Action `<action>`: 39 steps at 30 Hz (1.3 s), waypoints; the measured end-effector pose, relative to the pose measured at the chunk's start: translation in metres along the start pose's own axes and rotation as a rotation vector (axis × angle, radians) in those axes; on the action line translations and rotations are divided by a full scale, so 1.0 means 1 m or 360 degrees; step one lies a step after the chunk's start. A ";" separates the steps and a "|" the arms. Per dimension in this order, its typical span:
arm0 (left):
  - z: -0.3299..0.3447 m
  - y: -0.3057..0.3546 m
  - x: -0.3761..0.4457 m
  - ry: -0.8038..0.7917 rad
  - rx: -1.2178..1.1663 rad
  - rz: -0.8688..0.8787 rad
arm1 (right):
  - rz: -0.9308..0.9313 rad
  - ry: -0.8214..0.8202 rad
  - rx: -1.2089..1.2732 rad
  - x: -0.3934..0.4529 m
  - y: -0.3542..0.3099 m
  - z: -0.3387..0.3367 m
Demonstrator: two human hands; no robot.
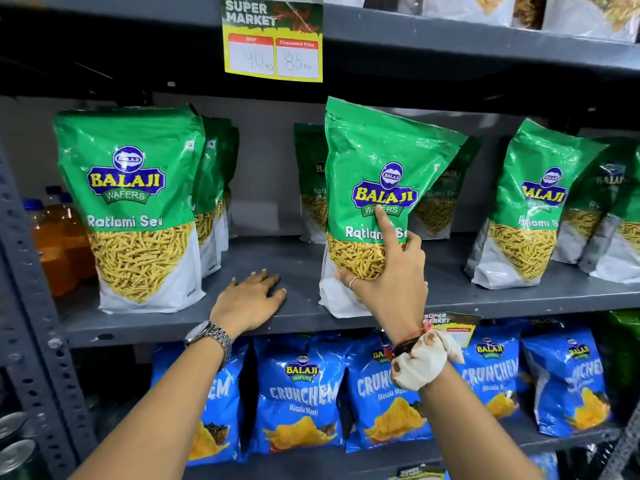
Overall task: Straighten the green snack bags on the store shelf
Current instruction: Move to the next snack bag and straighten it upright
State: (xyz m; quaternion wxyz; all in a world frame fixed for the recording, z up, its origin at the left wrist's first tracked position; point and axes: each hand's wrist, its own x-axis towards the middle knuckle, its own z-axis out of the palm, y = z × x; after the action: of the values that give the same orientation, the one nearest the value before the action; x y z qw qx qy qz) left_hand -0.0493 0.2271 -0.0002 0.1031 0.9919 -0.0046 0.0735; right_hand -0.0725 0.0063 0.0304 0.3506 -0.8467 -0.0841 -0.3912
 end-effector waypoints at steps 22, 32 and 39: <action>0.003 -0.001 0.001 0.0040 0.0001 0.0006 | 0.0037 0.0158 0.0429 -0.052 0.016 0.025; 0.004 -0.002 0.003 0.0057 0.0022 0.0012 | 0.0029 0.0114 0.0371 -0.042 0.009 0.049; 0.006 -0.004 0.006 0.0060 0.0037 0.0017 | 0.0035 0.0076 0.0344 -0.030 0.013 0.059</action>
State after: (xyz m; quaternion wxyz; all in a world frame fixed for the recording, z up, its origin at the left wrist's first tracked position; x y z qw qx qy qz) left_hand -0.0429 0.2295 -0.0058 0.0914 0.9915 -0.0070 0.0929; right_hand -0.0524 0.0396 -0.0246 0.4459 -0.7954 -0.1081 -0.3961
